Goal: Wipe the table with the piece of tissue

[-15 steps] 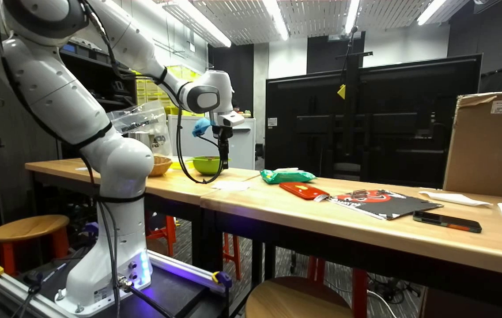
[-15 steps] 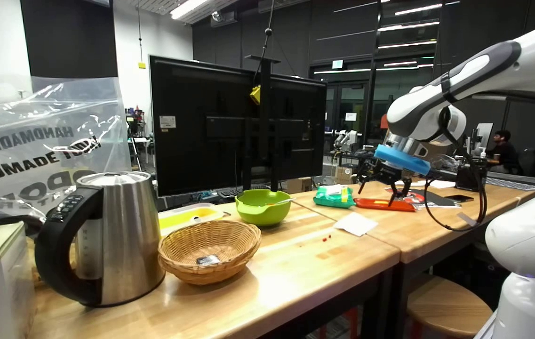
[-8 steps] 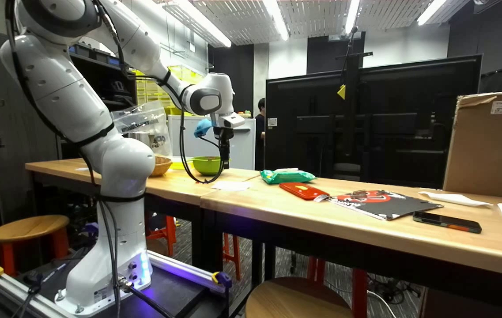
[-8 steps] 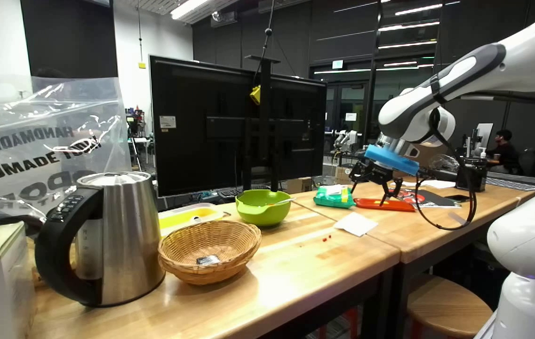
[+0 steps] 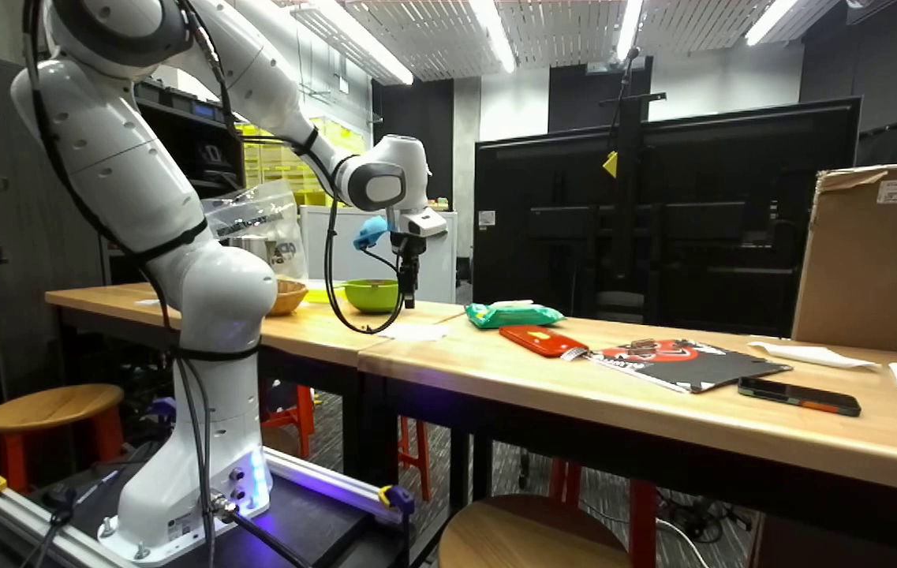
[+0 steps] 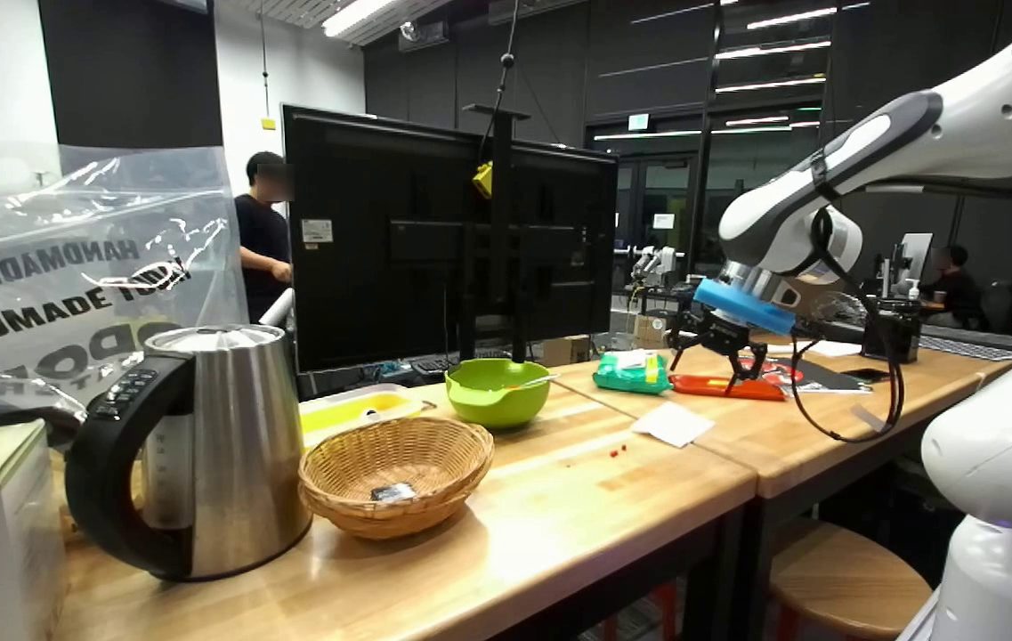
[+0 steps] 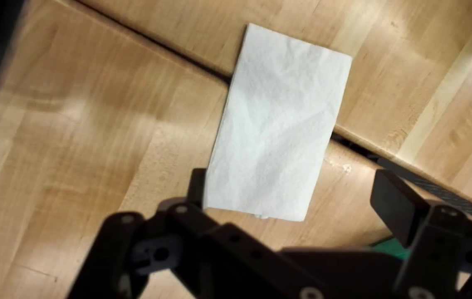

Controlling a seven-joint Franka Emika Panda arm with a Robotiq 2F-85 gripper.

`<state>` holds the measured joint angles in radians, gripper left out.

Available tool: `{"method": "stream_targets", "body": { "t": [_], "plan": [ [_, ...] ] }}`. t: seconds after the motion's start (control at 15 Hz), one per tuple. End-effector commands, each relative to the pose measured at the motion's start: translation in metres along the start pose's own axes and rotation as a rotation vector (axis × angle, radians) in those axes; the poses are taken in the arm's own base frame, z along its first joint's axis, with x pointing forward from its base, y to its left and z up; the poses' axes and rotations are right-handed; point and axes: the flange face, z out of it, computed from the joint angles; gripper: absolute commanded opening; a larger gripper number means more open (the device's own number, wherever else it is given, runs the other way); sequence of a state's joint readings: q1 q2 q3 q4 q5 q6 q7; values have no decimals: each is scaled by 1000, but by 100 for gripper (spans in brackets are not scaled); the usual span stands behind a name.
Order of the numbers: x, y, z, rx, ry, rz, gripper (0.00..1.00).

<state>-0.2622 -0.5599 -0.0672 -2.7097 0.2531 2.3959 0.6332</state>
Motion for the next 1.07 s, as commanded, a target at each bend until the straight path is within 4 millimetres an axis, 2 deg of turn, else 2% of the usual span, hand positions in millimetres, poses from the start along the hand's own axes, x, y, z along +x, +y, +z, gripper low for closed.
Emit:
{"method": "stream_targets", "body": {
  "t": [0.0, 0.53, 0.87, 1.0],
  "plan": [
    [17, -13, 19, 3, -37, 18, 100],
    [31, -42, 54, -32, -92, 10, 100],
    [32, -45, 78, -39, -142, 37, 98],
    [32, -43, 83, -42, -154, 48, 74]
  ]
}}
